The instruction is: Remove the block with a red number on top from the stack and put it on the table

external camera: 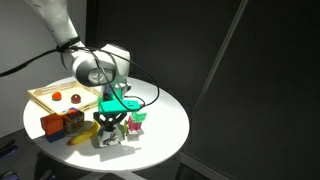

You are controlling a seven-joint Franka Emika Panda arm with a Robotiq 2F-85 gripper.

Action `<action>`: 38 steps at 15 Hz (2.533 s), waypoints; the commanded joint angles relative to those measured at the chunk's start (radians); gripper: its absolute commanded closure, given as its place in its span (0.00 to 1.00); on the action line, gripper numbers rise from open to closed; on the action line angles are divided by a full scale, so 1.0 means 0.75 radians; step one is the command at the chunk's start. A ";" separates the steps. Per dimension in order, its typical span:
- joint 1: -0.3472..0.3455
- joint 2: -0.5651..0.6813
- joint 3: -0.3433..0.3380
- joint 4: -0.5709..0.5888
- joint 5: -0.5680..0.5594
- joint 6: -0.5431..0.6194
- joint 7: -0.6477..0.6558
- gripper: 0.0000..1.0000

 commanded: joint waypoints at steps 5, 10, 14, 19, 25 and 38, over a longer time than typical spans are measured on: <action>-0.059 0.023 0.022 0.001 -0.038 0.017 -0.001 0.42; -0.053 0.022 0.017 -0.003 -0.031 0.013 0.047 0.03; -0.042 0.009 0.010 -0.007 -0.022 0.003 0.141 0.00; -0.023 -0.007 -0.003 -0.008 -0.025 -0.025 0.361 0.00; -0.003 -0.047 -0.012 -0.022 -0.042 -0.070 0.668 0.00; 0.017 -0.243 0.002 -0.112 -0.028 -0.168 1.054 0.00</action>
